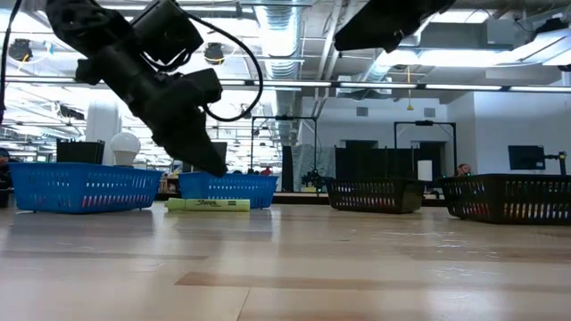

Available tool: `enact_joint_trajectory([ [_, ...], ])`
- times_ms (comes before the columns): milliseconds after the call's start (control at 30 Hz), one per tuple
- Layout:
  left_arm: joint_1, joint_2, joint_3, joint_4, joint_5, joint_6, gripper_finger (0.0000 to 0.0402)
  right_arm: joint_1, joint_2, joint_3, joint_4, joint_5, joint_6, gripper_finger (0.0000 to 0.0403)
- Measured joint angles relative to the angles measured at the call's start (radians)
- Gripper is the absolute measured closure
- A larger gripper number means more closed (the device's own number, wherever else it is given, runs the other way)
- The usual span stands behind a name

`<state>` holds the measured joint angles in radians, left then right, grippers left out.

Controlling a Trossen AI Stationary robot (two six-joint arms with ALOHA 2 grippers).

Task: Pick & Place Markers
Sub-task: Put the light green highlighter pen into the left blue bin

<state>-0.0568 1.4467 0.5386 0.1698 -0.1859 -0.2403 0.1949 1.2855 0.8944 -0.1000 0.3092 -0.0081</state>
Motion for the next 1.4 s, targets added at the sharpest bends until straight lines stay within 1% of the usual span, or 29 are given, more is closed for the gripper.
enact_joint_trajectory([
  [133, 0.032, -0.002, 0.001, -0.024, -0.007, 0.054, 0.0270, -0.033, -0.002, 0.000, 0.003, 0.000, 0.000, 0.0296],
  [400, 0.088, 0.003, 0.001, -0.106, -0.030, 0.061, 0.0270, -0.047, -0.002, 0.000, 0.002, -0.003, -0.001, 0.0295],
  [533, 0.103, 0.028, 0.001, -0.111, -0.031, 0.061, 0.0270, -0.047, -0.002, 0.000, 0.002, -0.003, -0.001, 0.0295],
  [700, 0.126, 0.088, 0.001, -0.108, -0.032, 0.063, 0.0270, -0.047, -0.002, 0.000, 0.001, -0.004, -0.002, 0.0295],
  [900, 0.123, 0.136, 0.004, -0.090, -0.038, 0.058, 0.0270, -0.047, -0.002, 0.000, 0.000, -0.004, -0.004, 0.0295],
  [967, 0.123, 0.138, 0.004, -0.090, -0.036, 0.058, 0.0276, -0.047, -0.002, 0.000, 0.000, -0.004, -0.004, 0.0295],
  [1033, 0.119, 0.129, 0.004, -0.091, -0.034, 0.058, 0.0295, -0.047, -0.002, 0.000, 0.000, -0.005, -0.004, 0.0295],
  [1133, 0.116, 0.109, 0.000, -0.098, -0.026, 0.053, 0.0335, -0.047, -0.002, 0.000, 0.000, -0.005, -0.004, 0.0295],
  [1167, 0.116, 0.098, -0.001, -0.103, -0.023, 0.043, 0.0341, -0.047, -0.002, 0.000, 0.000, -0.005, -0.003, 0.0295],
  [1233, 0.115, 0.066, -0.001, -0.104, -0.022, 0.021, 0.0342, -0.047, -0.002, 0.000, -0.001, -0.005, -0.003, 0.0295],
  [1400, 0.089, -0.073, -0.001, -0.103, -0.025, -0.054, 0.0342, -0.047, -0.002, 0.000, 0.000, -0.006, -0.003, 0.0295],
])
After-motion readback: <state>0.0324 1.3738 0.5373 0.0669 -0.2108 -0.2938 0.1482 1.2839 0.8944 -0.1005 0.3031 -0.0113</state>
